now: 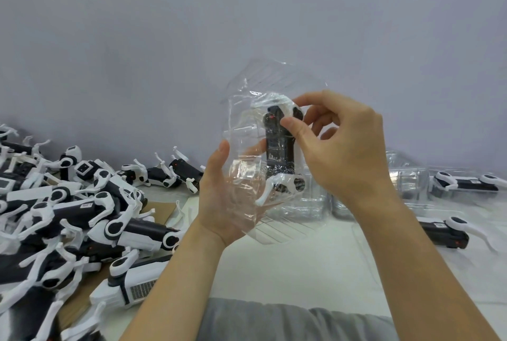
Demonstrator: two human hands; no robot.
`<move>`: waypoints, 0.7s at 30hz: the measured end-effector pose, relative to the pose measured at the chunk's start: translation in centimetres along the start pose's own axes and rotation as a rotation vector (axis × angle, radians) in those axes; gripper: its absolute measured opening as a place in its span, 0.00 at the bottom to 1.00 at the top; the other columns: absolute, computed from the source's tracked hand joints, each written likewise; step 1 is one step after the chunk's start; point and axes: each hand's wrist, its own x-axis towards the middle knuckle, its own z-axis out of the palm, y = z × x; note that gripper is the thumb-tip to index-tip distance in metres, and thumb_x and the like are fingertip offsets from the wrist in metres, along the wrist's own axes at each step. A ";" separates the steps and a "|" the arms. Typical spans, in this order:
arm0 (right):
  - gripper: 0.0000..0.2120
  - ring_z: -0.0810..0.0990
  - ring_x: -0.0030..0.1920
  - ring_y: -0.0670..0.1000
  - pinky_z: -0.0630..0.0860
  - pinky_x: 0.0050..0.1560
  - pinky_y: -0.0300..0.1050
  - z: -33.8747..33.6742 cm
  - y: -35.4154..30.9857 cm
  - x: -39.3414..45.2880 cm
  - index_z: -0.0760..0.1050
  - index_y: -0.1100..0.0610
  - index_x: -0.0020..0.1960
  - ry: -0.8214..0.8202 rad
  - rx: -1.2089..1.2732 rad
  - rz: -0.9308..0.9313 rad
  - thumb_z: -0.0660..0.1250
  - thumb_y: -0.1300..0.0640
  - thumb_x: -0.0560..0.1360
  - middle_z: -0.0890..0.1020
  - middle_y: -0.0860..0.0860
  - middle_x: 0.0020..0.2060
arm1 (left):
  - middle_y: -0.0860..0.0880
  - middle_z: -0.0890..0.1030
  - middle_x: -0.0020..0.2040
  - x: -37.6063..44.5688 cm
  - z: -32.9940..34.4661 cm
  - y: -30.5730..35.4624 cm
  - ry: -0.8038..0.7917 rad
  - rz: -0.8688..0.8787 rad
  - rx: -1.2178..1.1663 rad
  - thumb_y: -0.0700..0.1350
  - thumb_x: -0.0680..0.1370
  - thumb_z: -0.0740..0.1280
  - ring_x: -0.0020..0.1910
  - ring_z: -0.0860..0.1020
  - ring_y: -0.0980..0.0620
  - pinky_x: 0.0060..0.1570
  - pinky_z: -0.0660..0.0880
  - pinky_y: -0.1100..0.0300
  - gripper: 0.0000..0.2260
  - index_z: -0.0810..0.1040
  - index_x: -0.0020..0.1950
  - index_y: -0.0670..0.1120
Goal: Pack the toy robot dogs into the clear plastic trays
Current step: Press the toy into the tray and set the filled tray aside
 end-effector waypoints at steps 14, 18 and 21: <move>0.07 0.78 0.36 0.48 0.73 0.37 0.40 0.8 -0.2 -0.2 0.82 0.54 0.48 0.071 -0.001 -0.079 0.77 0.54 0.72 0.79 0.47 0.36 | 0.40 0.80 0.65 -0.1 -0.2 0.3 -0.025 0.037 0.013 0.64 0.70 0.73 0.64 0.79 0.38 0.58 0.76 0.42 0.32 0.79 0.67 0.46; 0.07 0.78 0.36 0.47 0.74 0.37 0.39 0.8 -0.4 -0.1 0.82 0.53 0.46 0.079 0.024 -0.089 0.77 0.54 0.71 0.80 0.46 0.36 | 0.41 0.82 0.61 -0.4 0.0 0.5 0.035 0.093 0.056 0.64 0.67 0.75 0.61 0.81 0.40 0.53 0.79 0.45 0.32 0.82 0.63 0.45; 0.07 0.78 0.37 0.47 0.71 0.38 0.37 0.8 -0.6 -0.1 0.82 0.54 0.47 0.079 0.014 -0.072 0.77 0.55 0.71 0.79 0.46 0.36 | 0.43 0.83 0.61 -0.6 0.2 0.8 -0.005 0.109 0.087 0.63 0.74 0.69 0.61 0.81 0.43 0.53 0.80 0.49 0.25 0.83 0.62 0.47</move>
